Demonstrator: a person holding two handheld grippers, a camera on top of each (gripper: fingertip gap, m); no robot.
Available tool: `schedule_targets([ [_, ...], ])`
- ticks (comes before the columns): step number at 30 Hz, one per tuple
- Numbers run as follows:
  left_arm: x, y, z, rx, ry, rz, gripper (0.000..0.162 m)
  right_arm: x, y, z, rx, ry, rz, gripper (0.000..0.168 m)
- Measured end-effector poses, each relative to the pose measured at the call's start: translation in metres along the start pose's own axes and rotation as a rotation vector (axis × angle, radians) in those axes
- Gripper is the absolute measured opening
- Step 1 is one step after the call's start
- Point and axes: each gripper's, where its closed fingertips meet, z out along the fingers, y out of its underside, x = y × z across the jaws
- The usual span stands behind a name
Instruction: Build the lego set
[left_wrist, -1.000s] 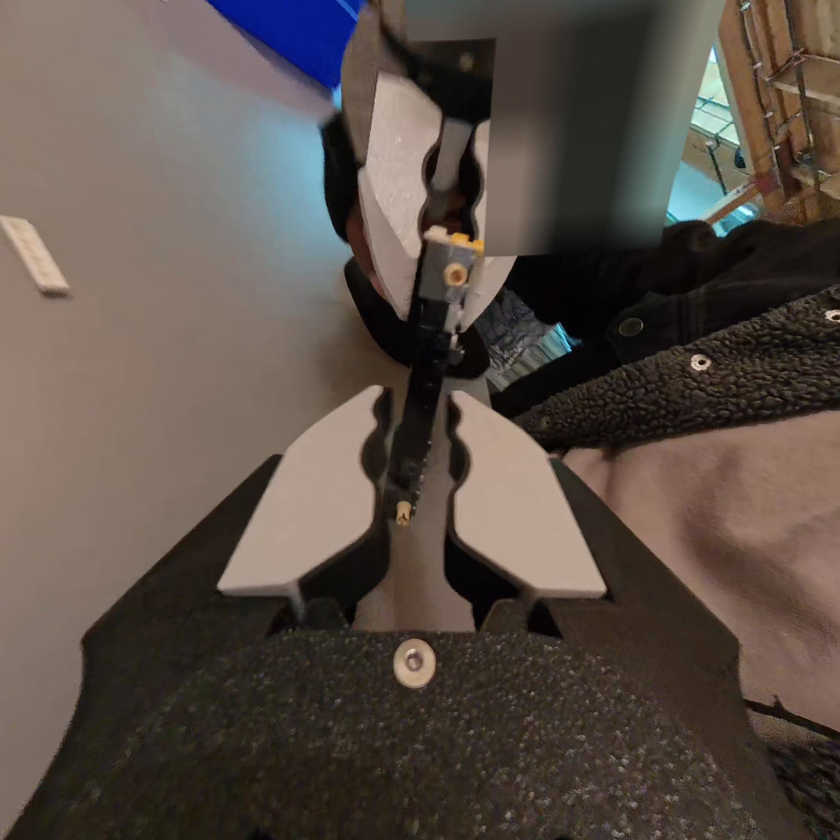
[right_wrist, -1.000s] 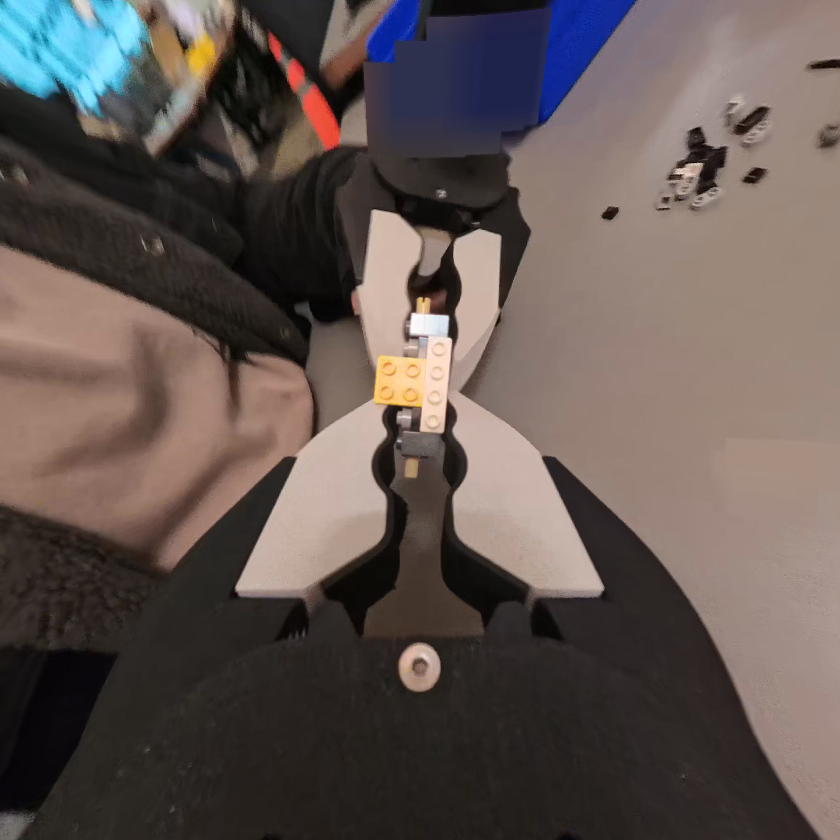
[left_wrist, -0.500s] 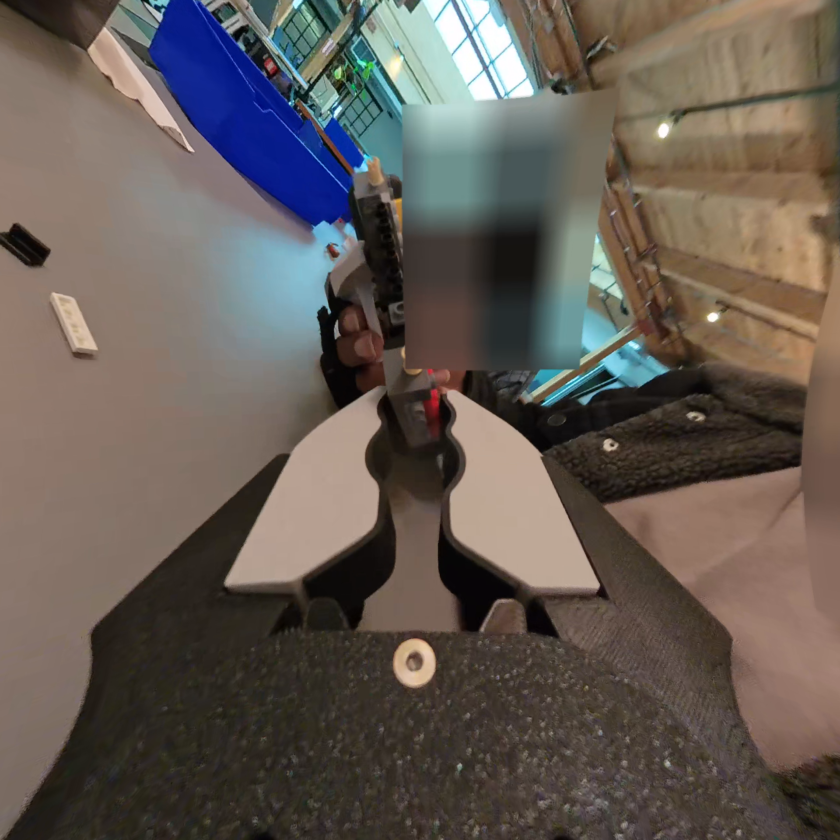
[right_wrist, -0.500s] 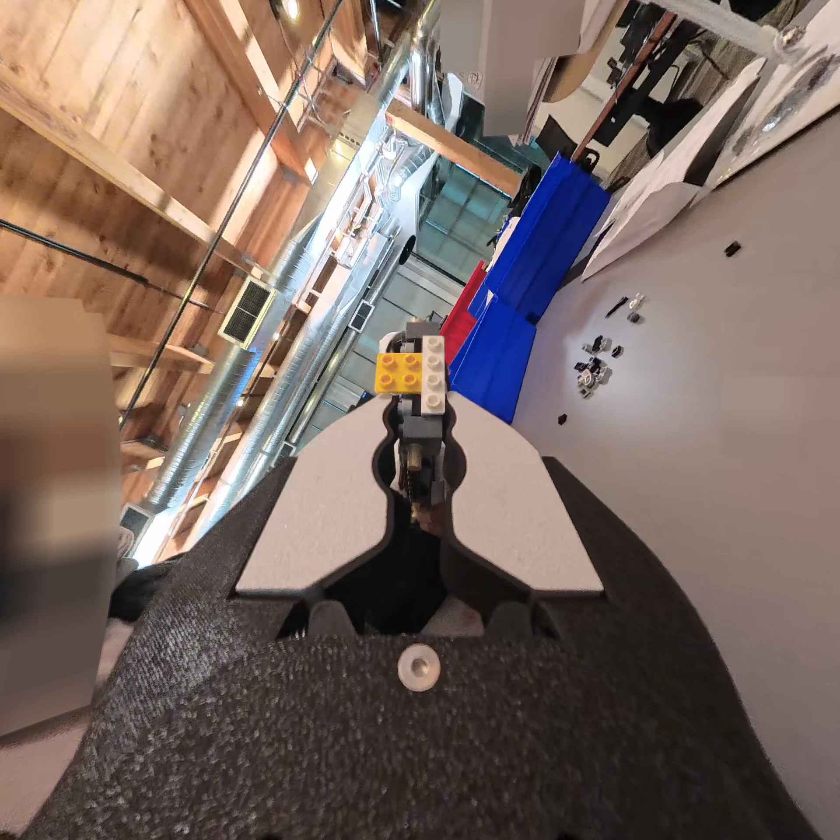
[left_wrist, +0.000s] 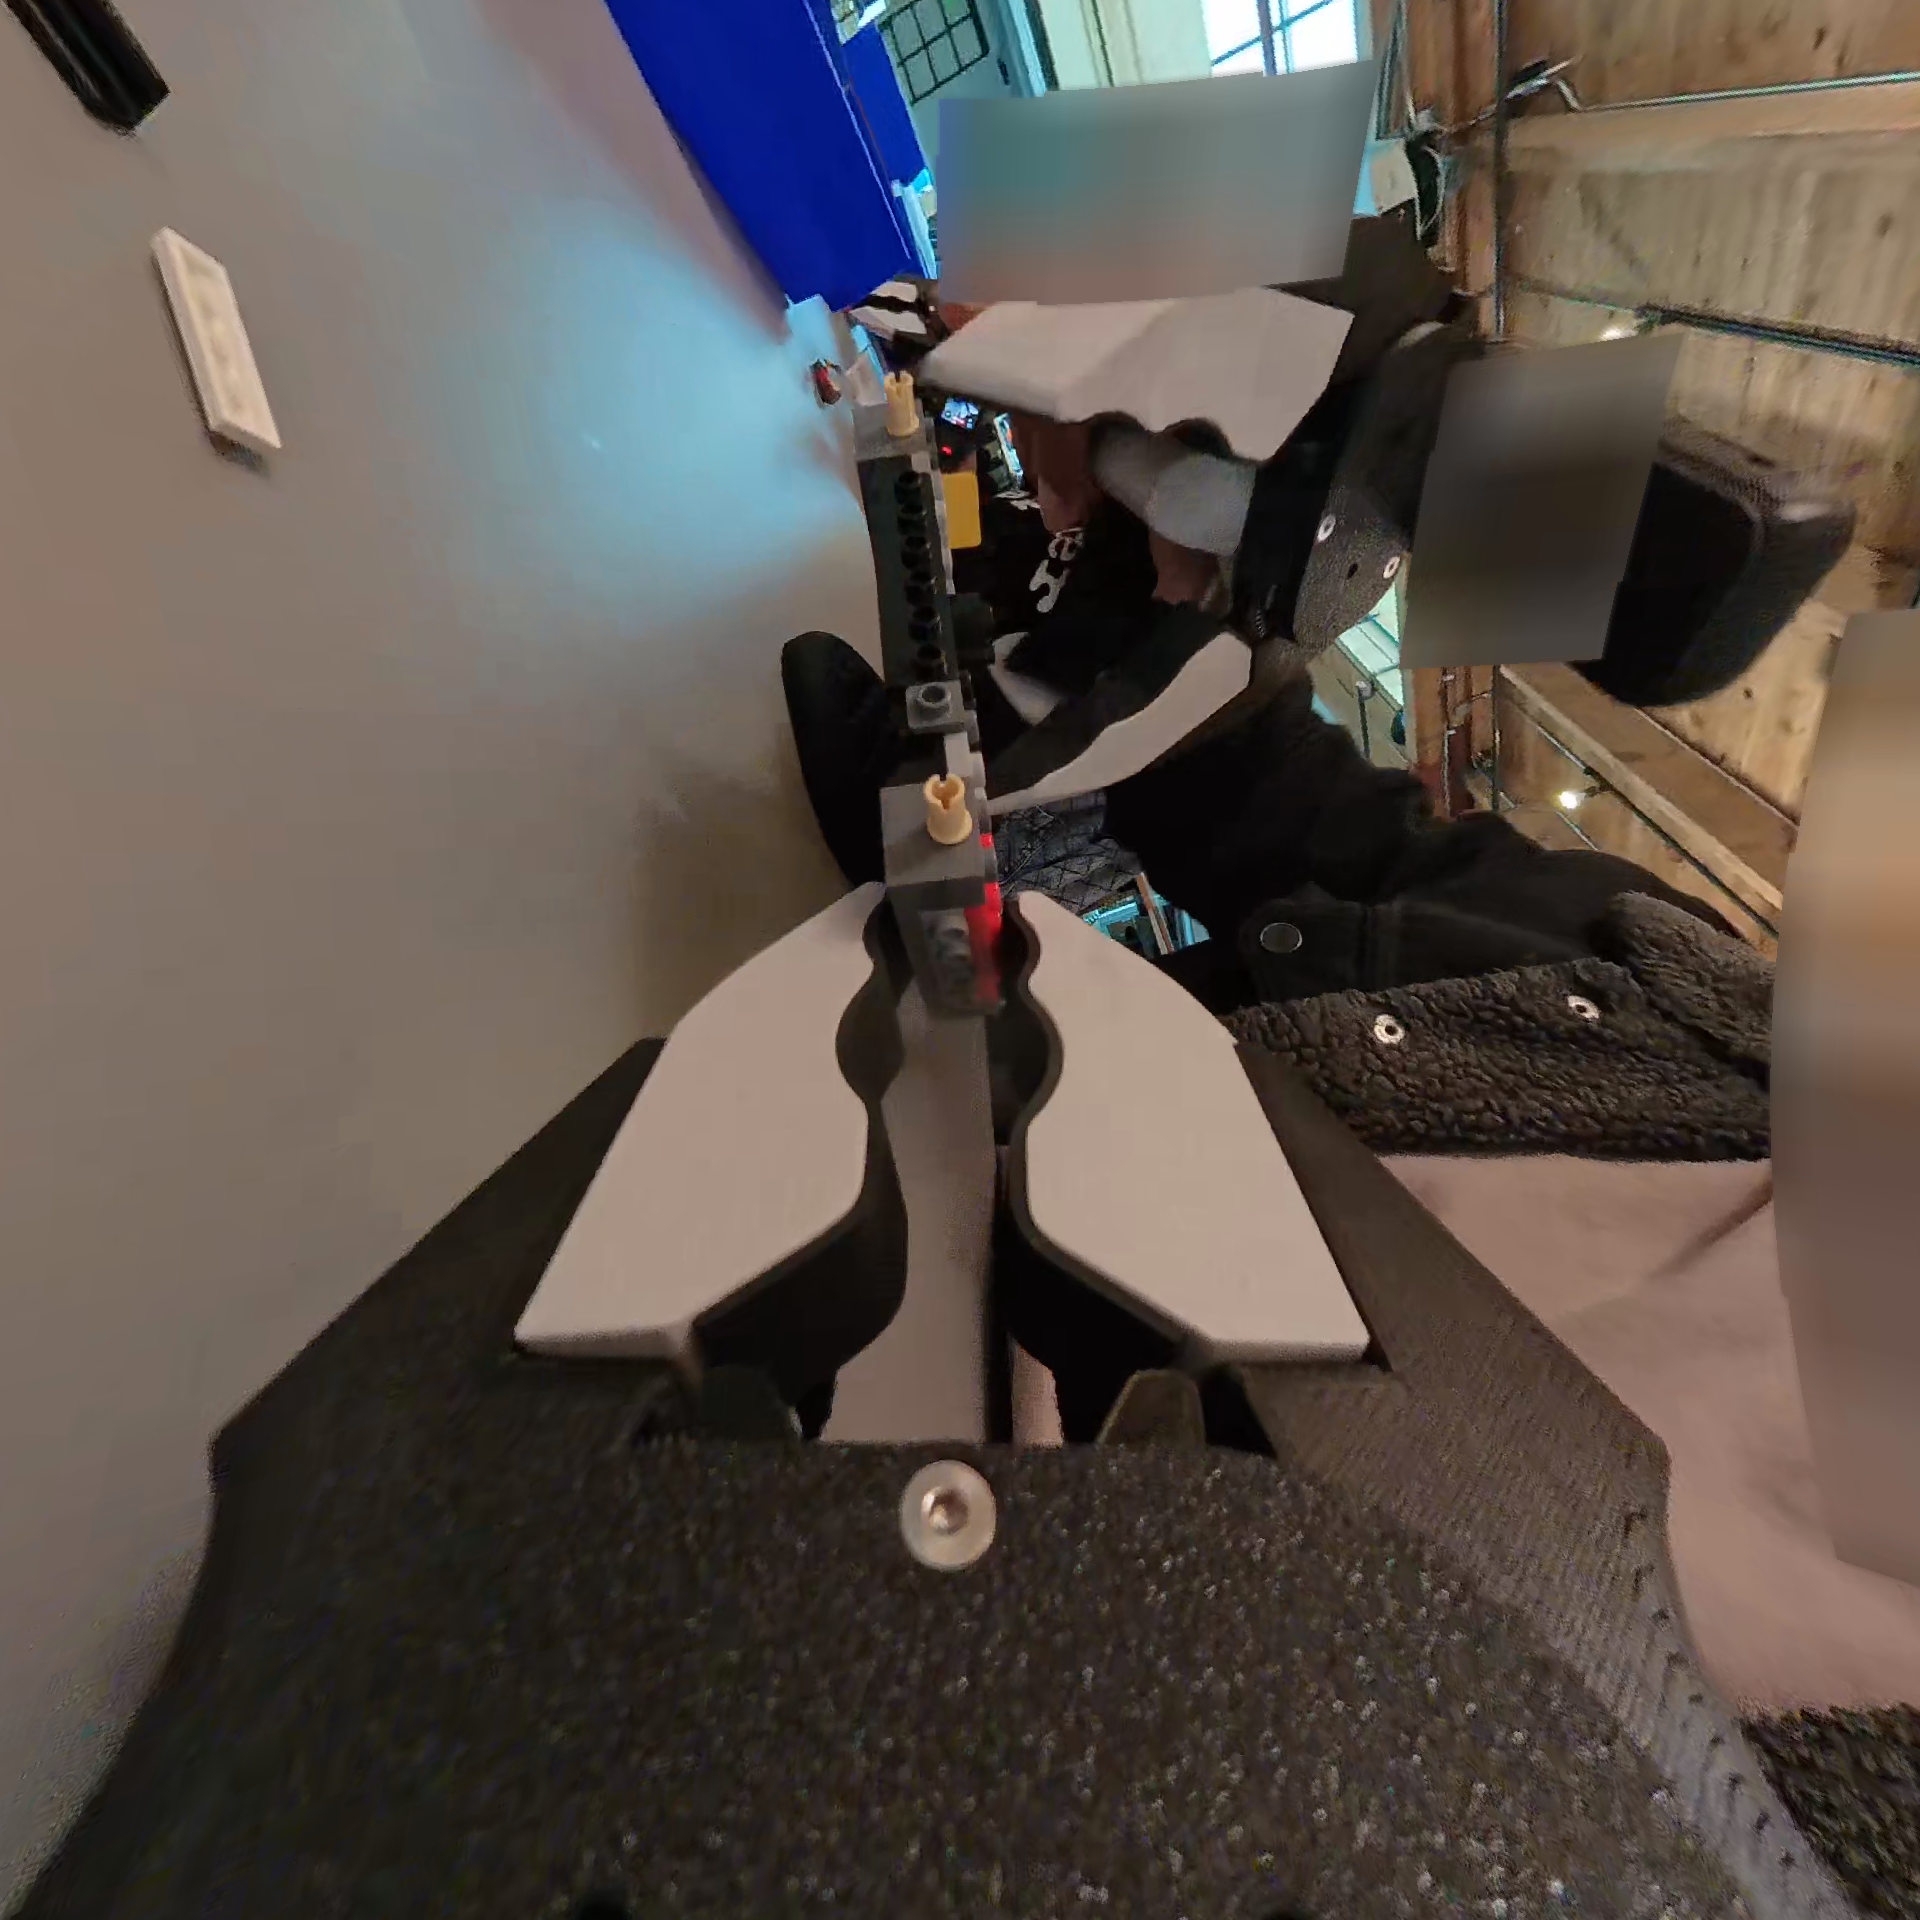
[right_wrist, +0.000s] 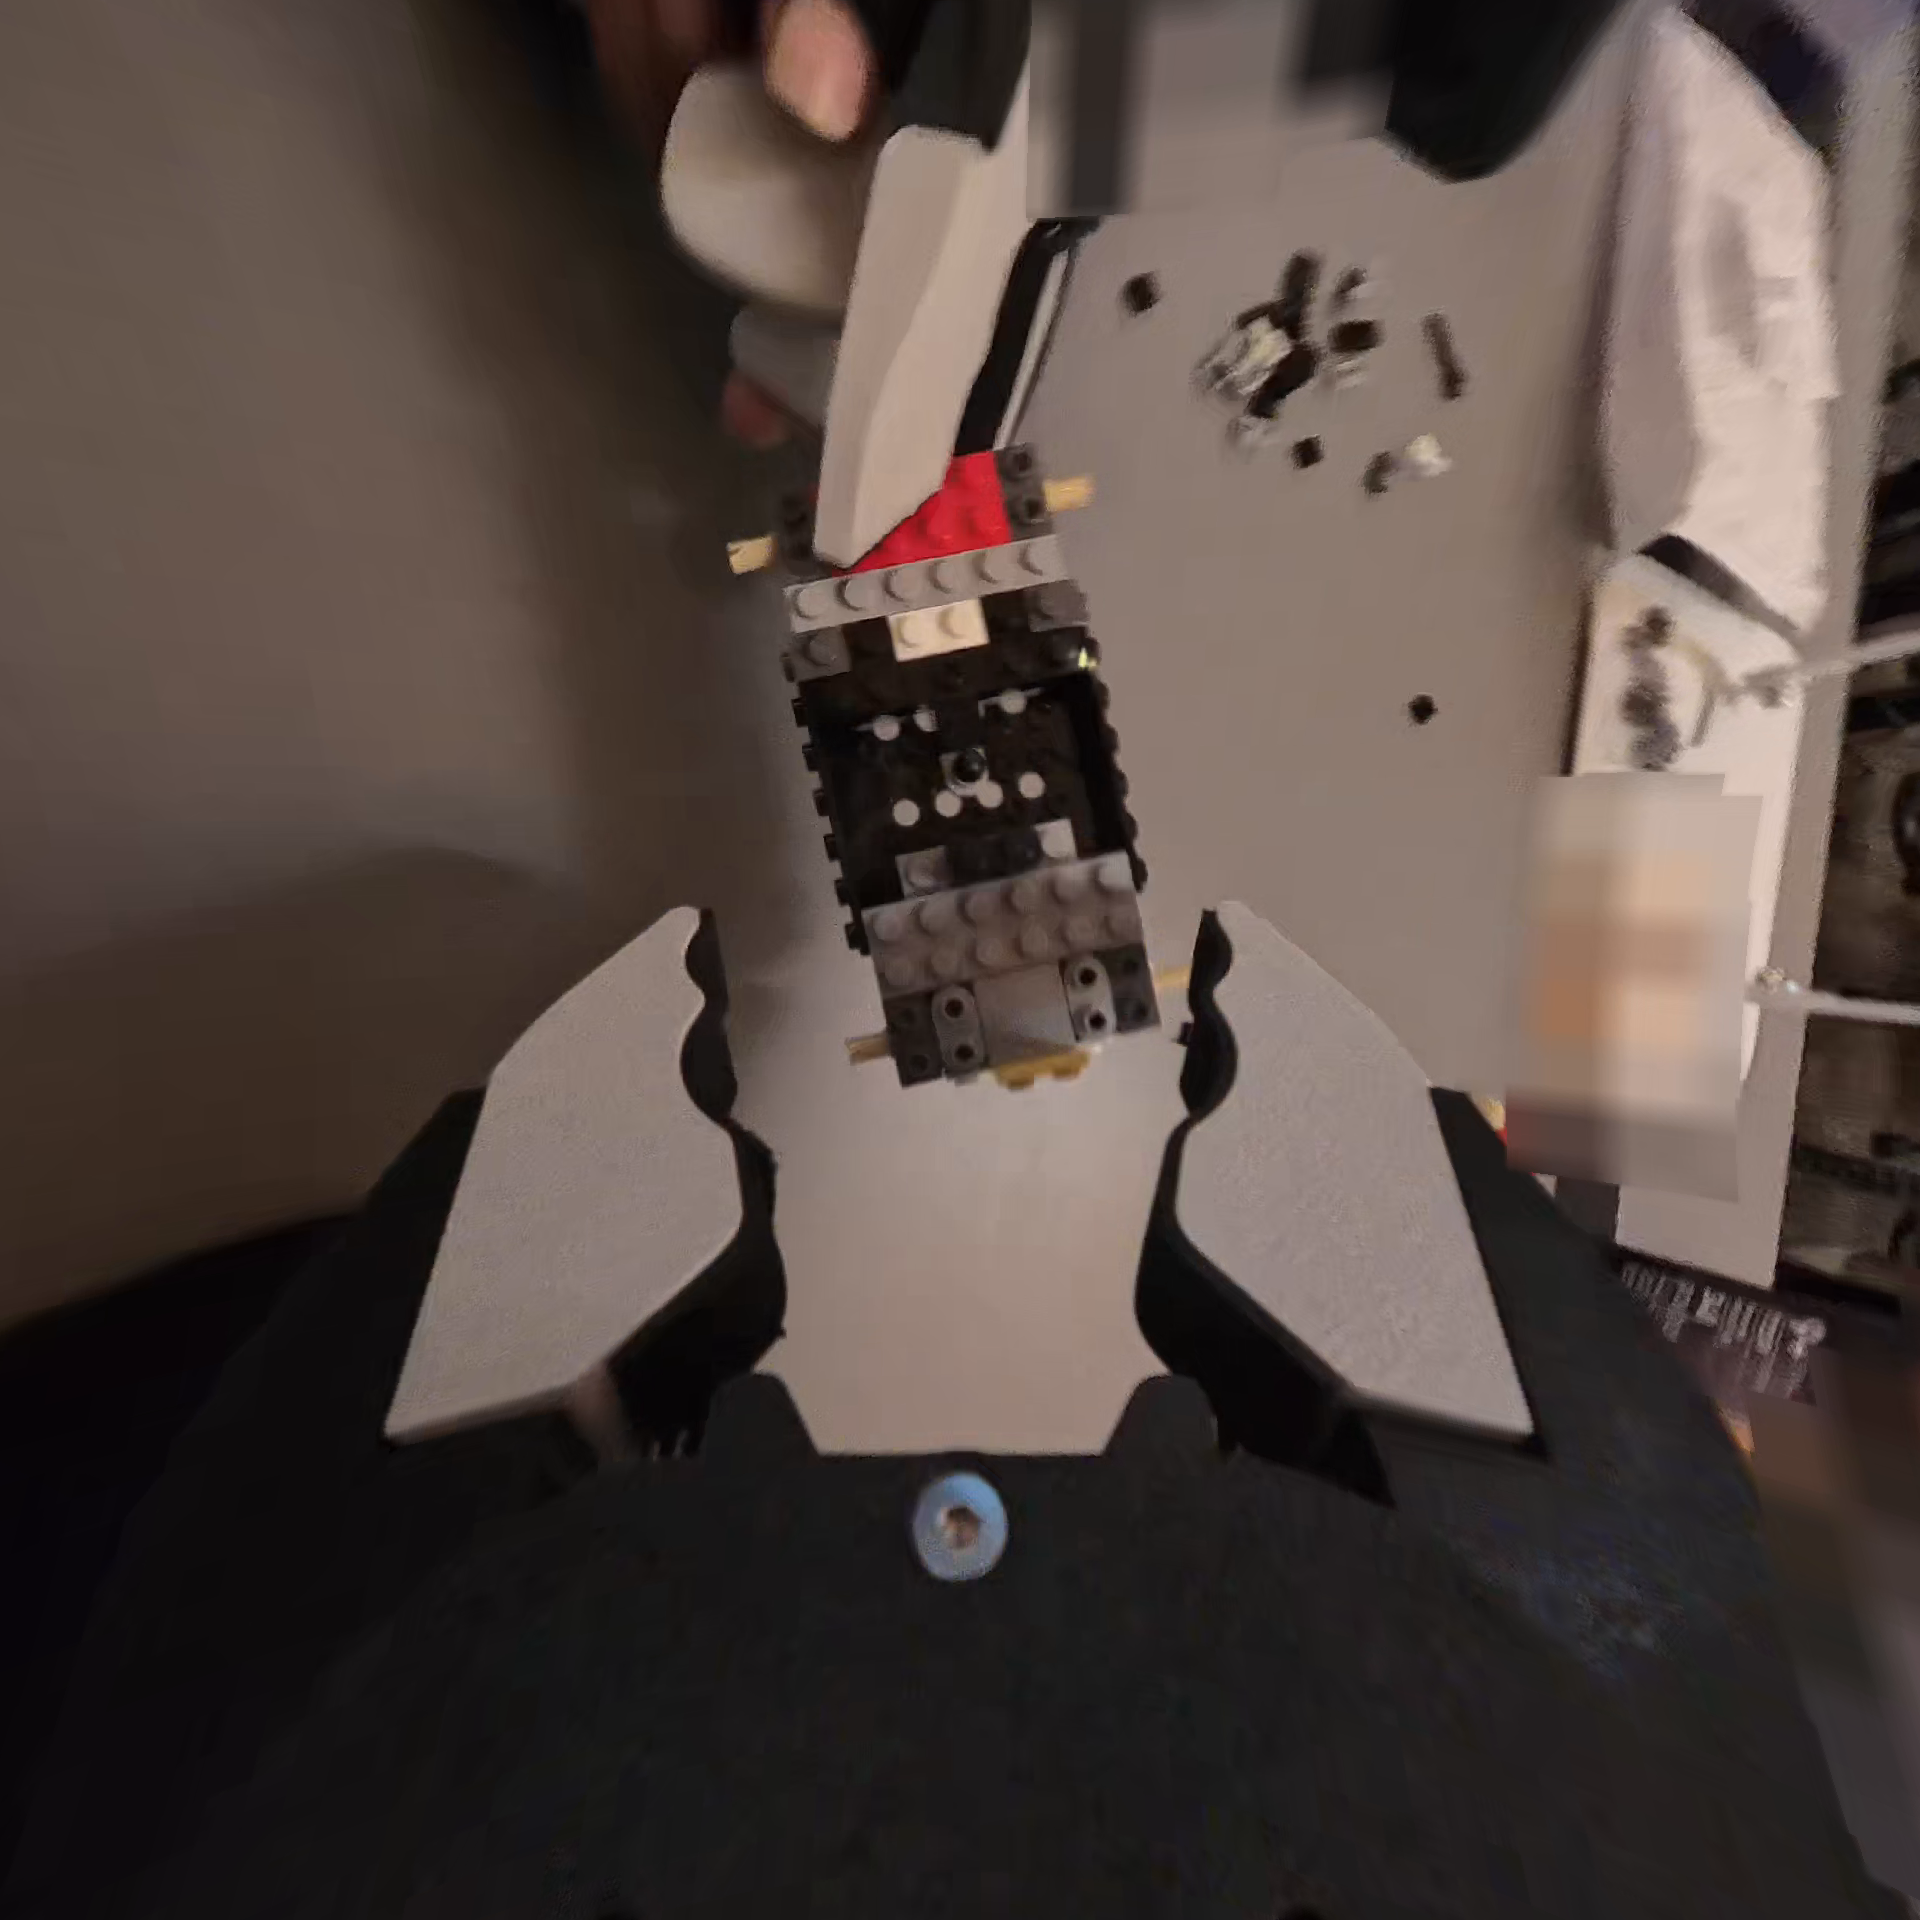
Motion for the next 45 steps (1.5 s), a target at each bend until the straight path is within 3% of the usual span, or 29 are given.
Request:
schedule_targets([
  [2,-0.004,0.000,0.001,0.004,-0.019,-0.009,0.016,0.001,0.005,0.013,-0.073,-0.031,-0.090,0.084],
  [5,-0.006,0.002,0.003,0.003,-0.029,-0.022,0.016,0.001,0.008,0.028,-0.129,-0.097,-0.182,0.064],
  [8,-0.013,0.002,0.003,-0.003,-0.075,-0.013,0.018,0.003,0.013,0.036,-0.179,-0.152,-0.253,0.063],
  [11,-0.019,0.002,-0.005,-0.058,-0.205,0.136,0.042,0.000,0.017,0.038,-0.189,-0.238,-0.277,0.063],
  [13,-0.021,-0.009,-0.017,-0.044,-0.314,0.297,0.048,-0.007,0.021,0.043,-0.198,-0.290,-0.287,0.063],
  [17,-0.013,-0.039,-0.035,0.081,-0.474,0.606,0.034,-0.023,0.024,0.057,-0.203,-0.344,-0.306,0.063],
  [21,-0.003,-0.049,-0.041,0.150,-0.523,0.741,0.020,-0.029,0.027,0.067,-0.204,-0.363,-0.299,0.063],
  [32,-0.010,-0.055,-0.047,0.187,-0.591,0.792,0.014,-0.027,0.017,0.062,-0.098,-0.347,-0.135,0.067],
  [37,-0.009,-0.059,-0.049,0.216,-0.612,0.800,0.012,0.013,-0.005,0.044,0.126,-0.139,0.107,0.057],
  [40,-0.004,-0.069,-0.060,0.302,-0.659,0.832,0.000,0.078,-0.005,0.018,0.324,0.202,0.340,0.033],
  [45,0.001,-0.086,-0.082,0.456,-0.761,0.886,0.000,0.189,0.029,-0.044,0.576,0.784,0.675,0.001],
])
